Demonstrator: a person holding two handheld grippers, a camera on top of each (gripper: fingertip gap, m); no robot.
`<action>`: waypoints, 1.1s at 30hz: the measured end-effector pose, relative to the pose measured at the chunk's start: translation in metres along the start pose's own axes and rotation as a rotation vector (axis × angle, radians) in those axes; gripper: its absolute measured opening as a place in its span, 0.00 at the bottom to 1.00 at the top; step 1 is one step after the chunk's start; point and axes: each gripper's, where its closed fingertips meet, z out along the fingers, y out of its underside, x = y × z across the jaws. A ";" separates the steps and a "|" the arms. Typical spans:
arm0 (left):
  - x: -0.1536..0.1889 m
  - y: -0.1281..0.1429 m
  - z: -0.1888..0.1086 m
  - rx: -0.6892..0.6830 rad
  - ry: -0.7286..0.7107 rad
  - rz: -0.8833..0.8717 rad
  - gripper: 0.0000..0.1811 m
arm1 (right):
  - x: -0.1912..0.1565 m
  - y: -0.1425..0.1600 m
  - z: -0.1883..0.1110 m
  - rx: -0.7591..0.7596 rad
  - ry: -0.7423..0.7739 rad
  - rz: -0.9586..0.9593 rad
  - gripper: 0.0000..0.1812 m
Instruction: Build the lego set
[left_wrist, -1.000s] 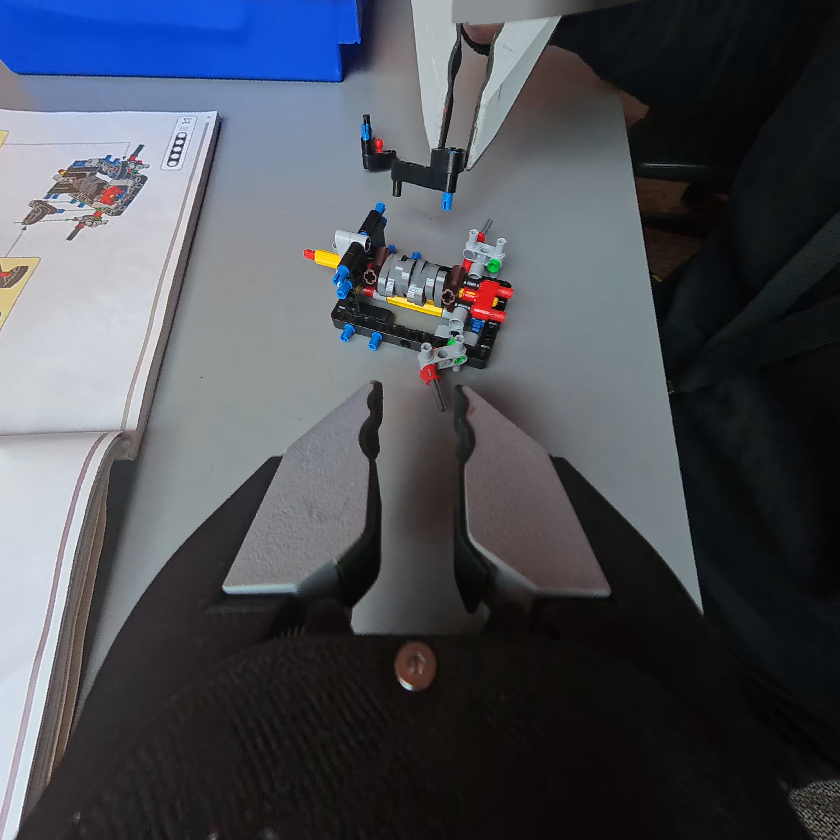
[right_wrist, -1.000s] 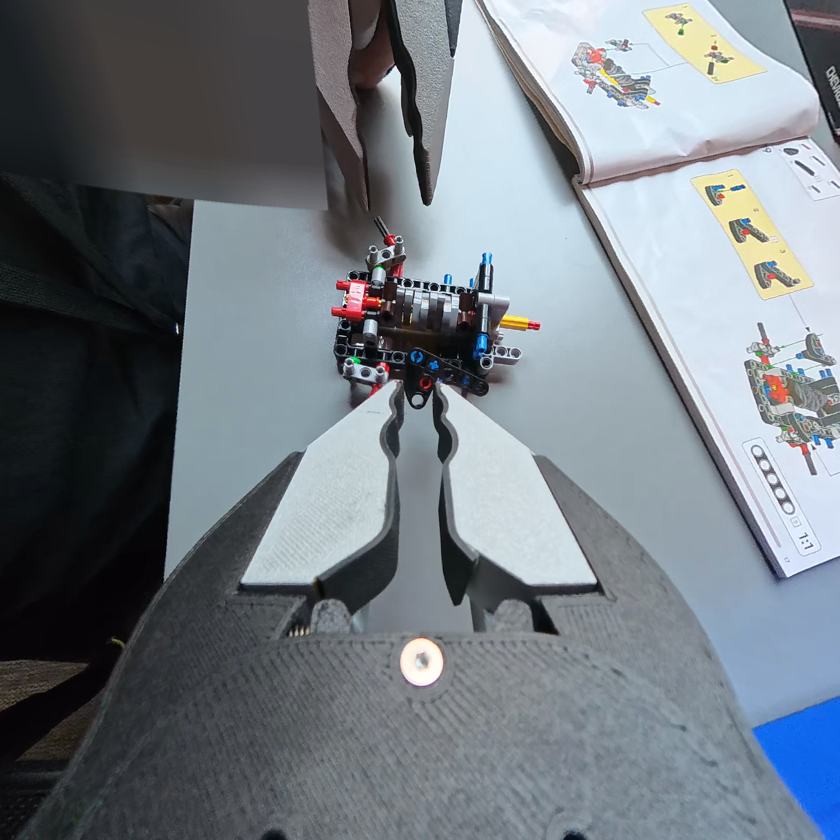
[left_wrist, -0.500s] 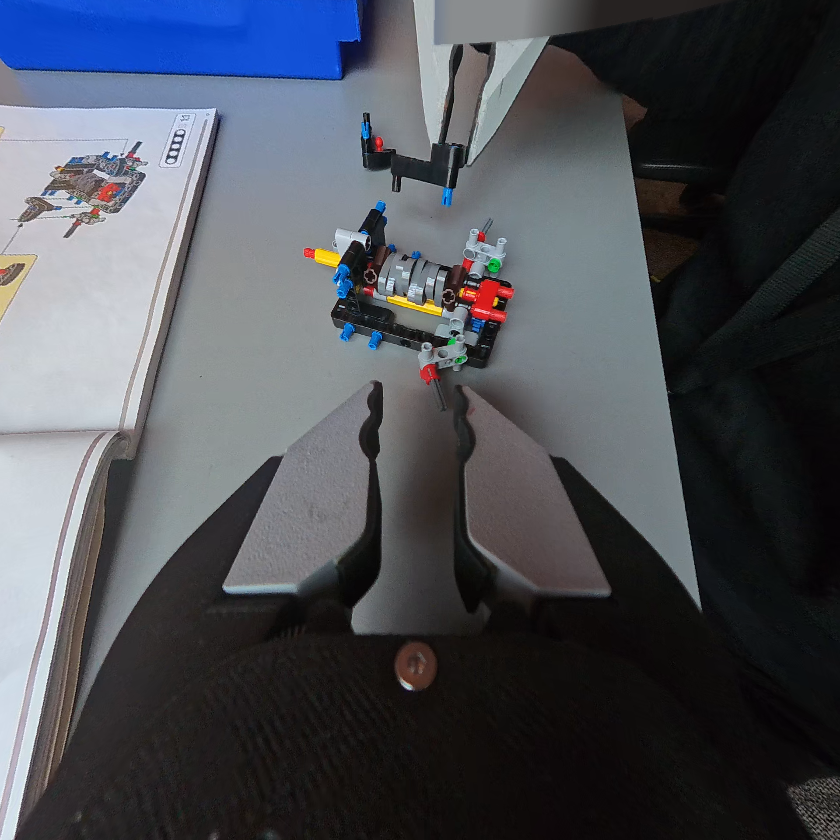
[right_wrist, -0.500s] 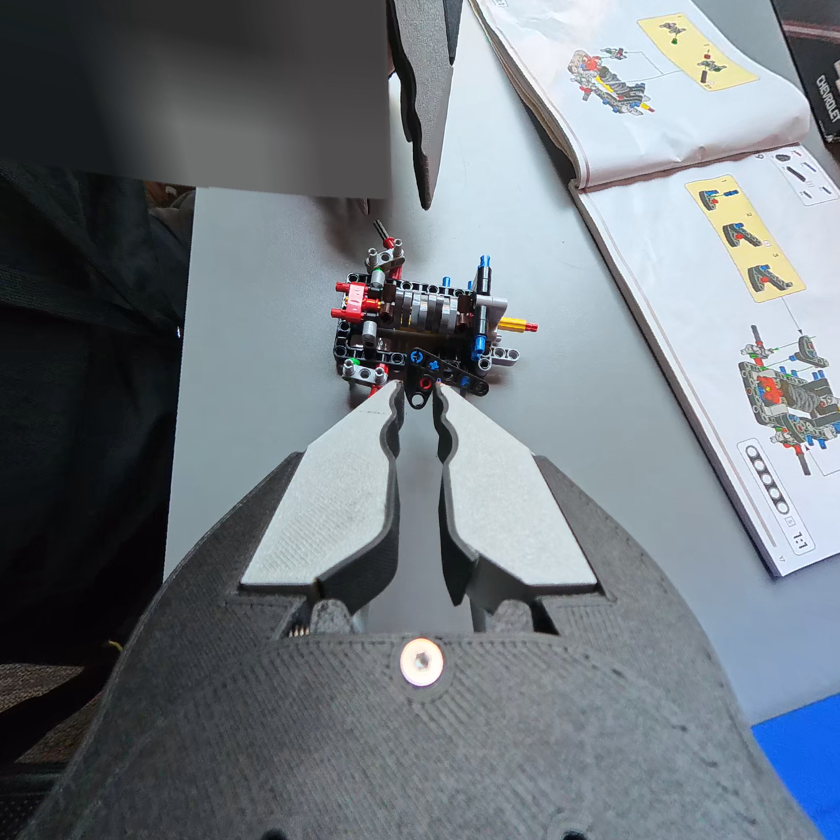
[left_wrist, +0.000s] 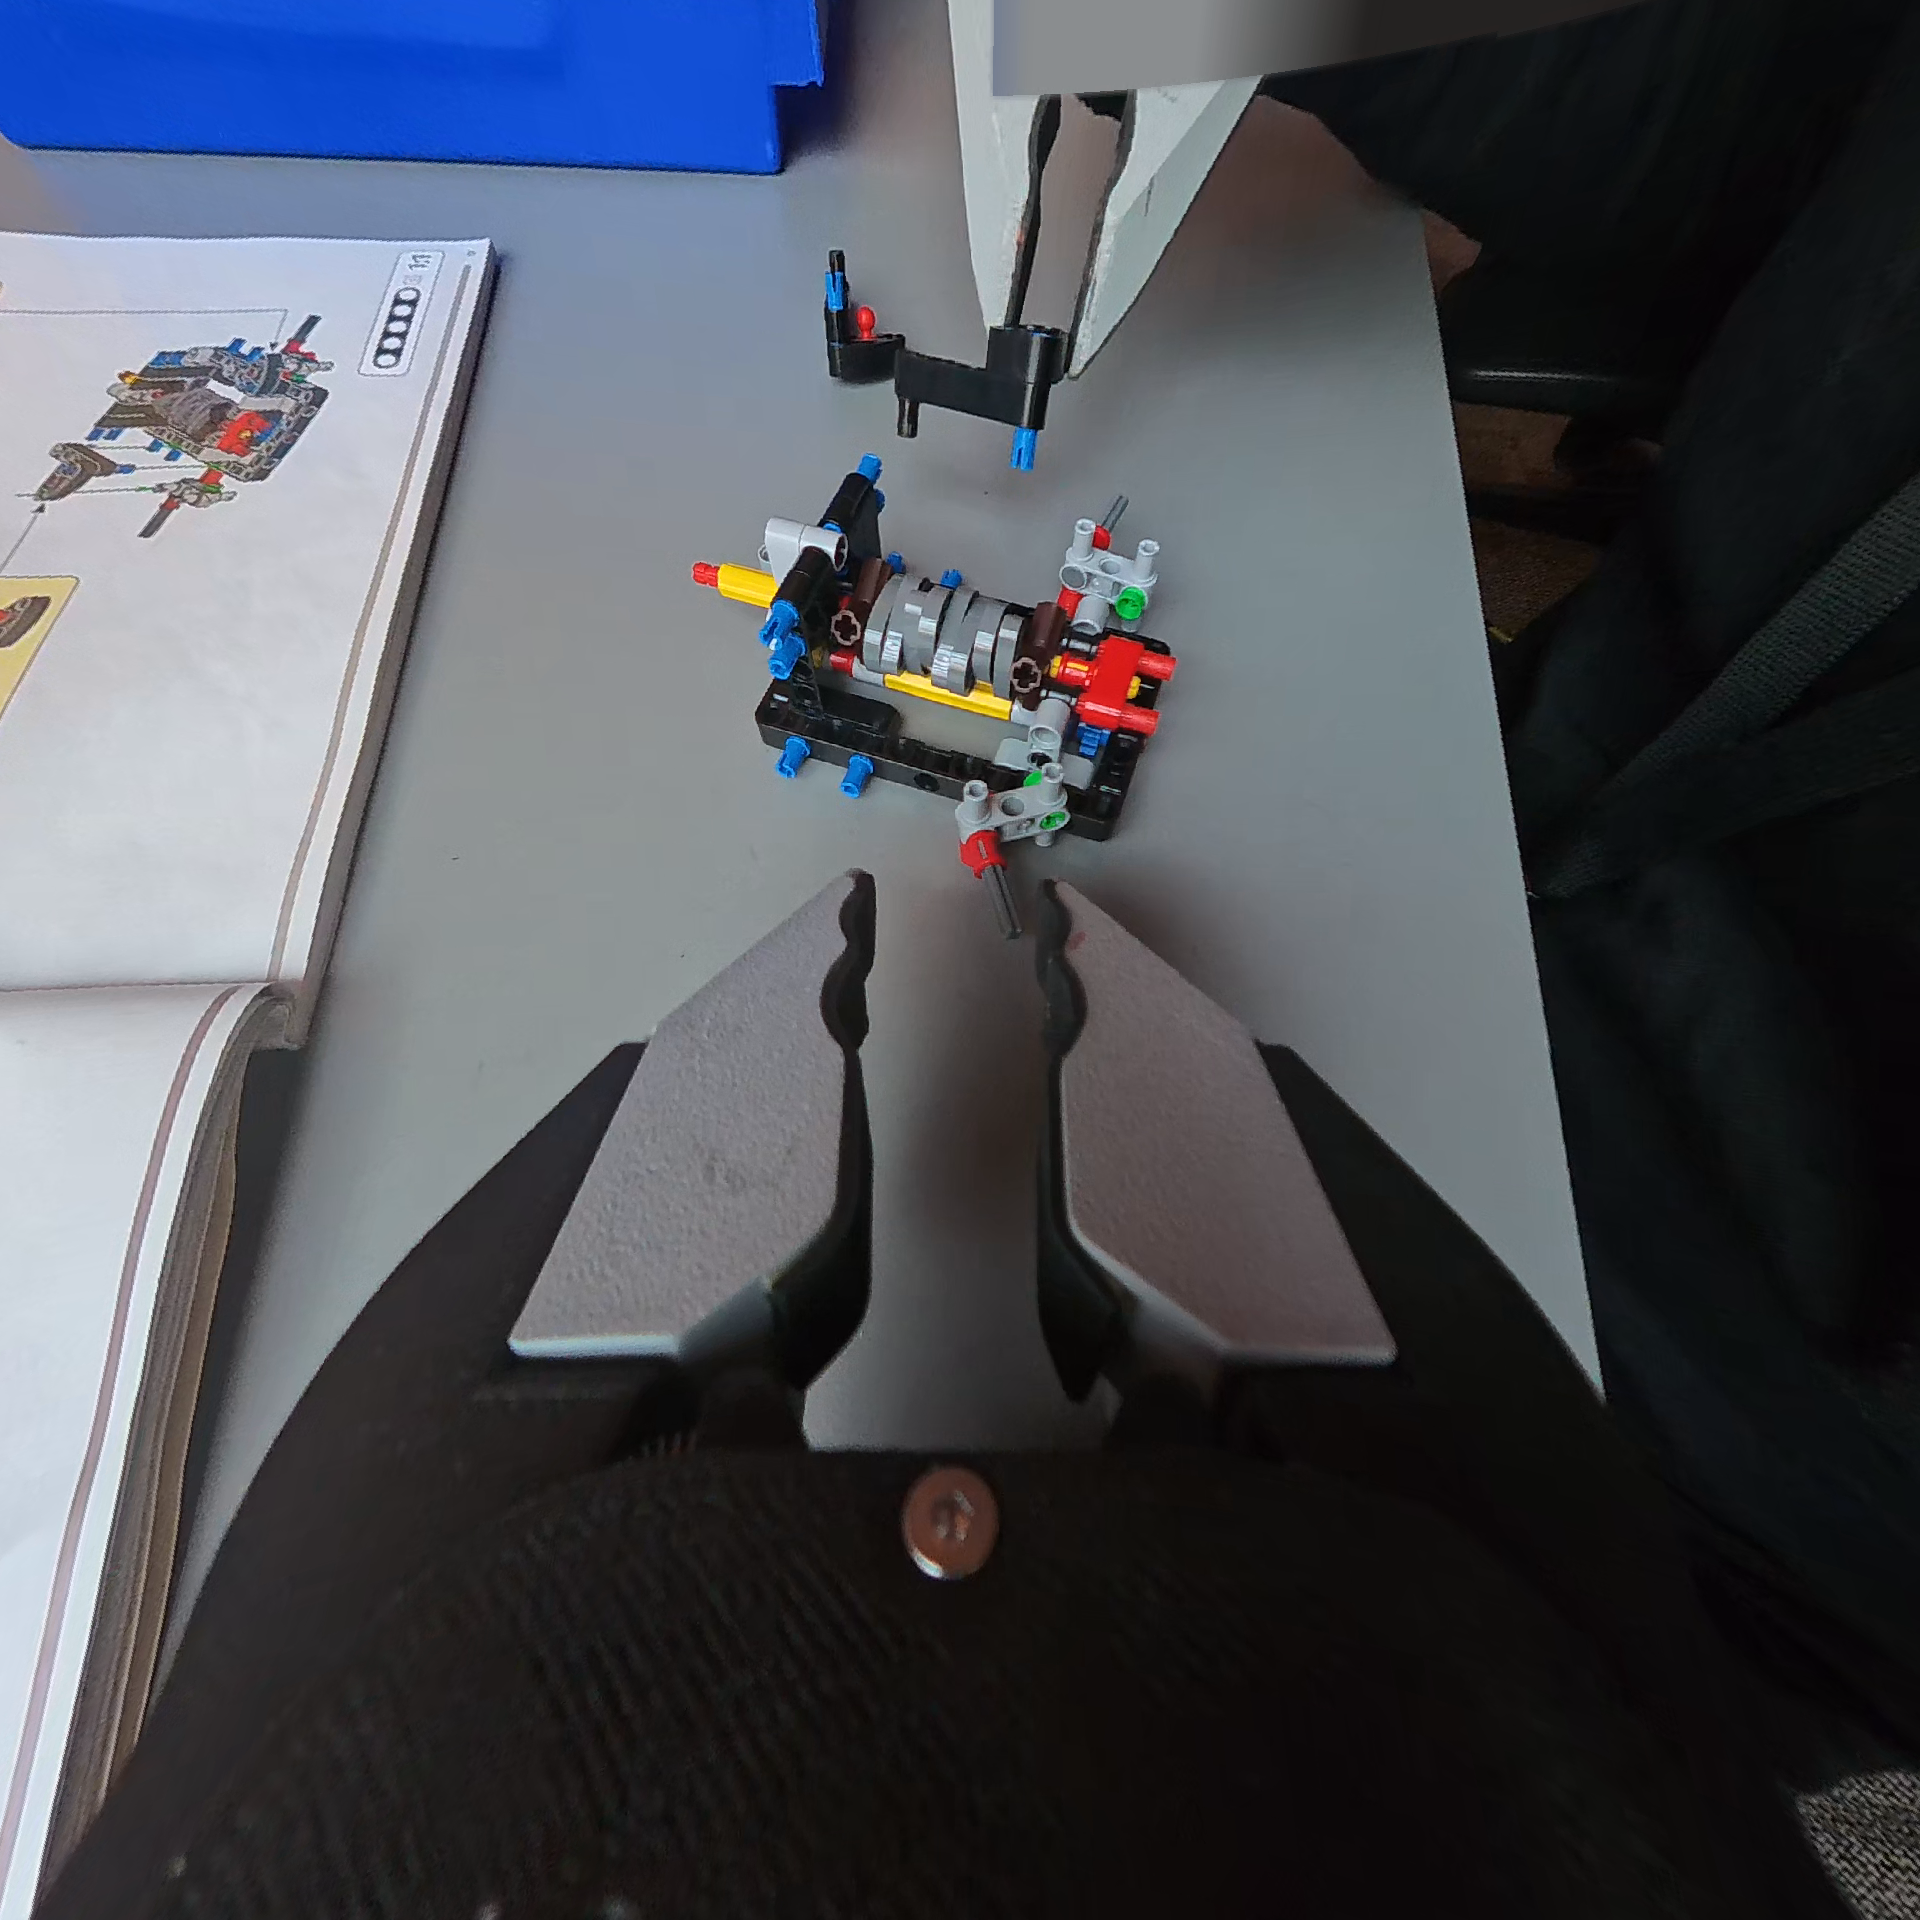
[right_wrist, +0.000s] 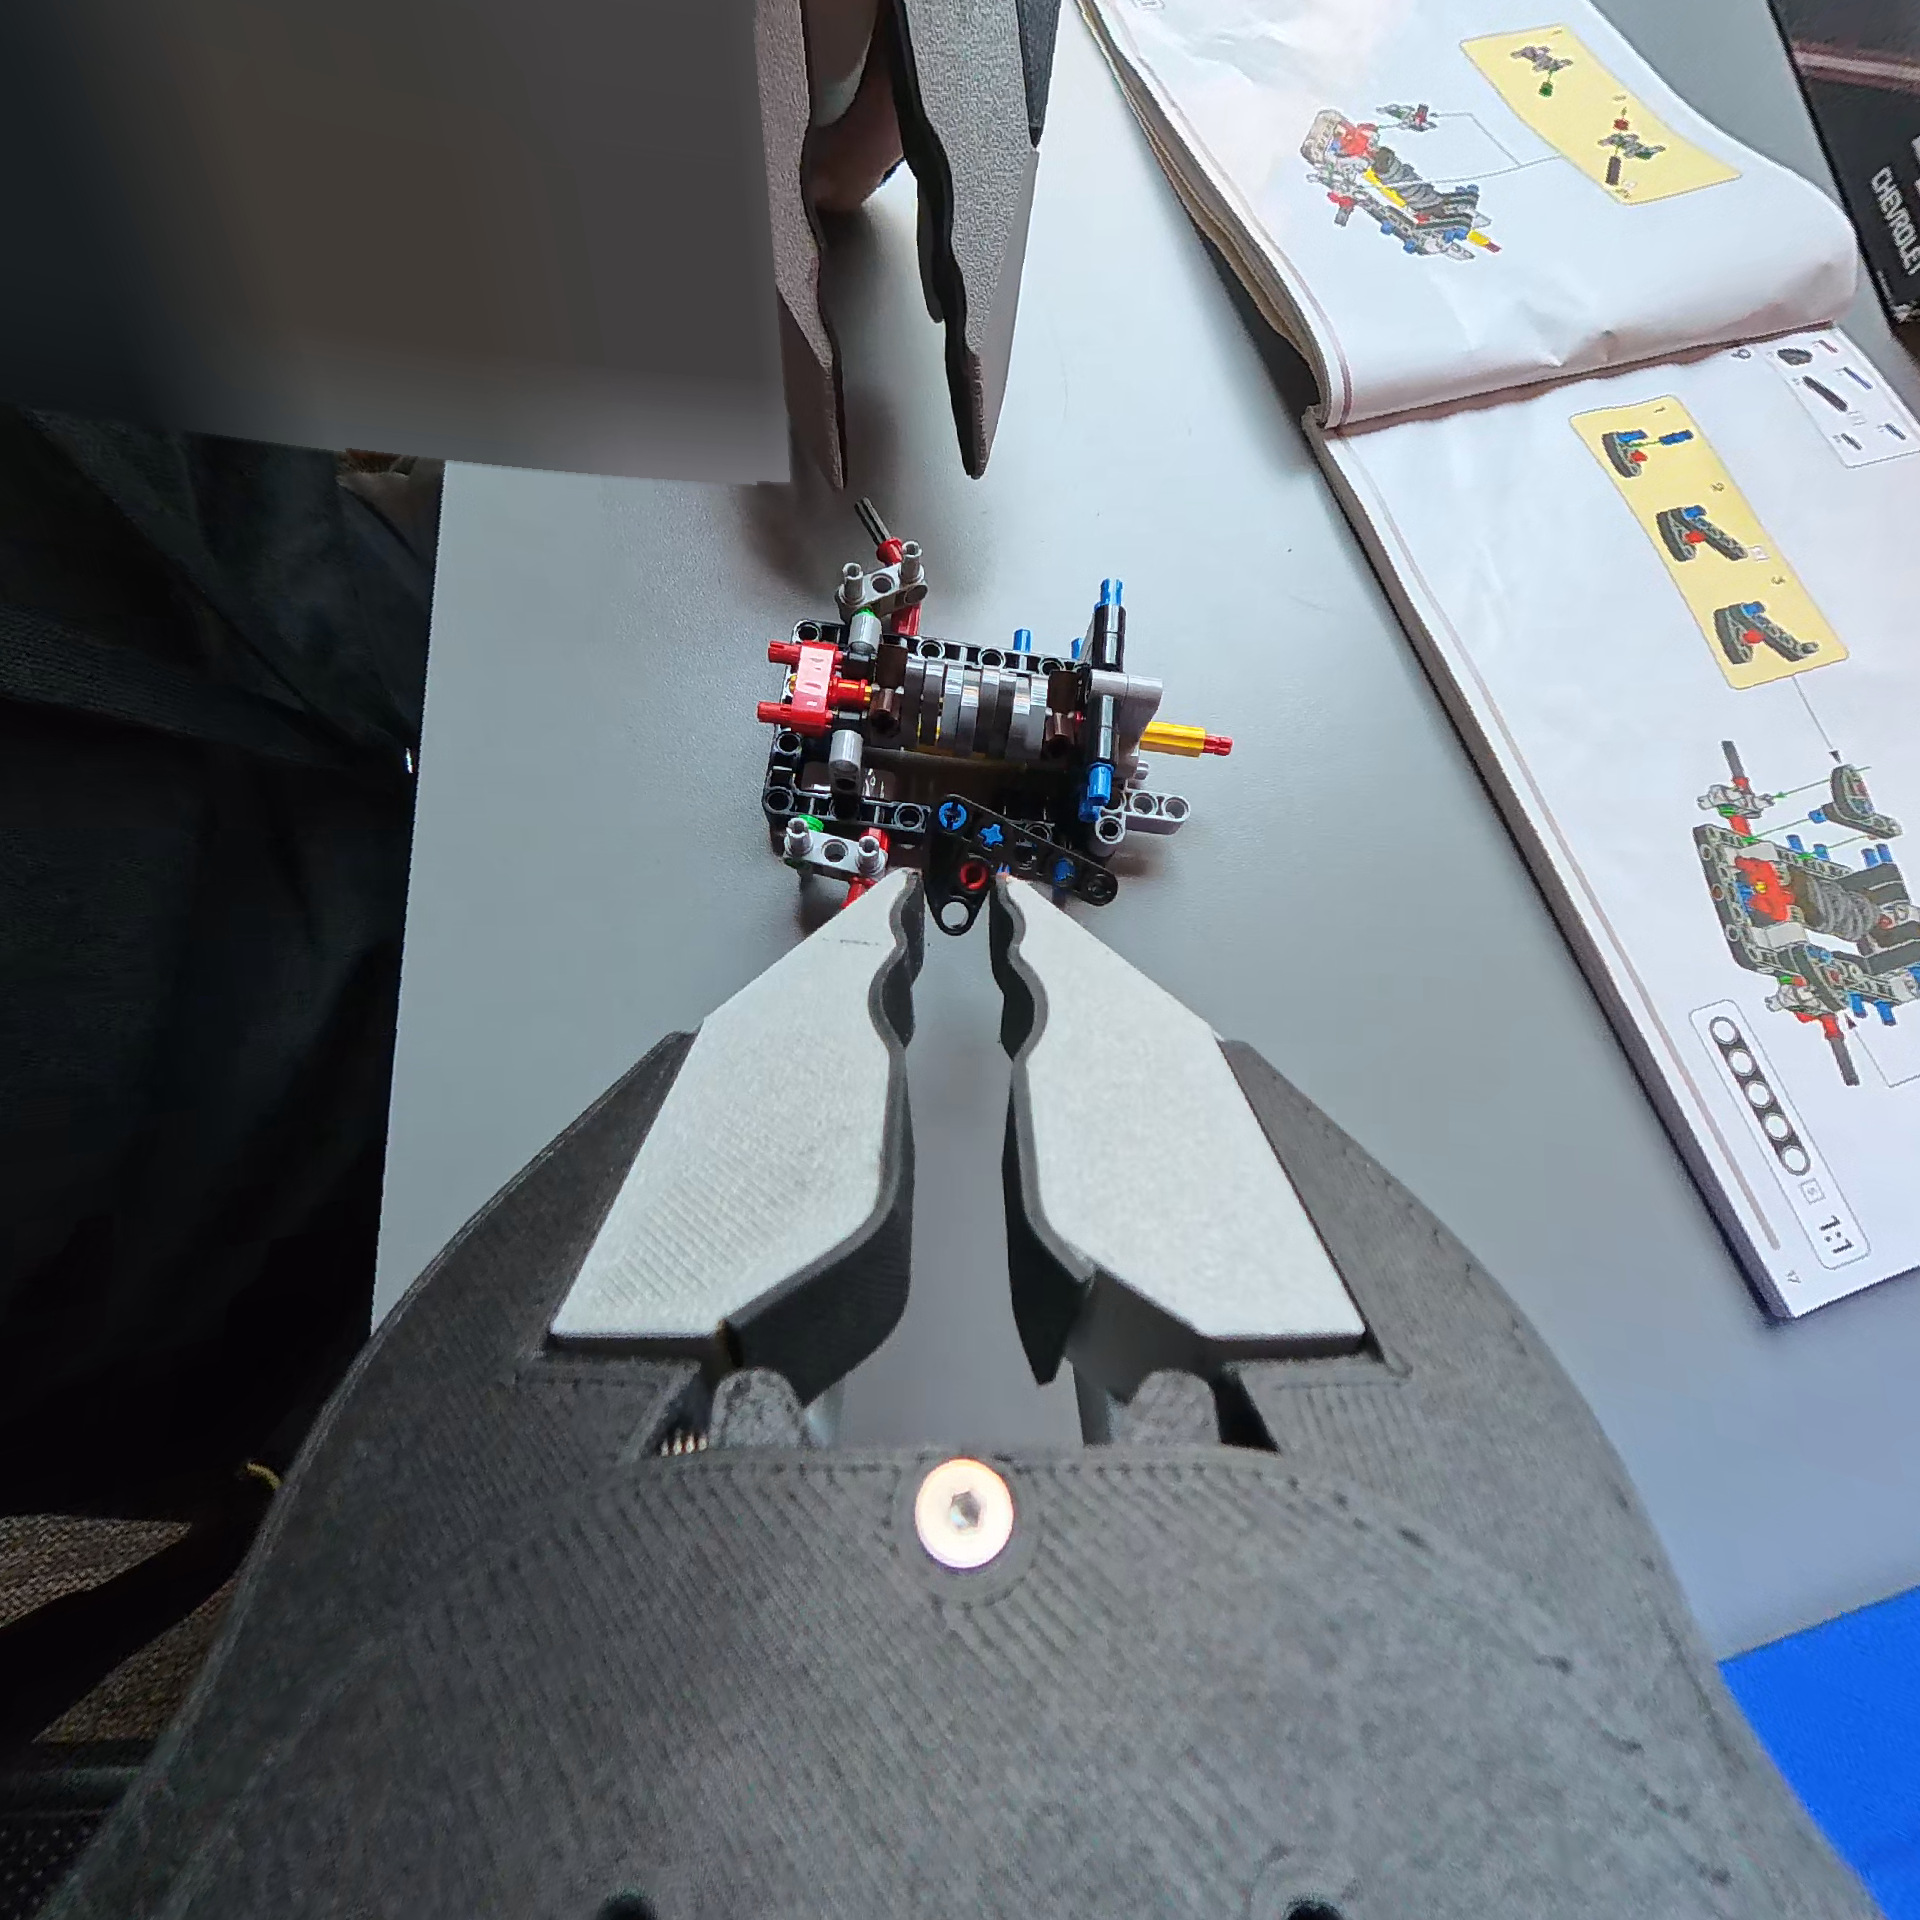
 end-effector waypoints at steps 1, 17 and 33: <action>0.000 0.000 0.000 -0.001 0.001 -0.001 0.15 | 0.000 0.000 0.000 0.001 -0.002 0.000 0.05; 0.008 -0.006 0.000 0.032 0.071 -0.004 0.18 | -0.009 -0.004 0.011 -0.134 -0.027 -0.031 0.05; 0.018 -0.007 0.006 0.018 0.071 0.065 0.17 | -0.024 0.000 0.026 -0.503 -0.095 -0.107 0.05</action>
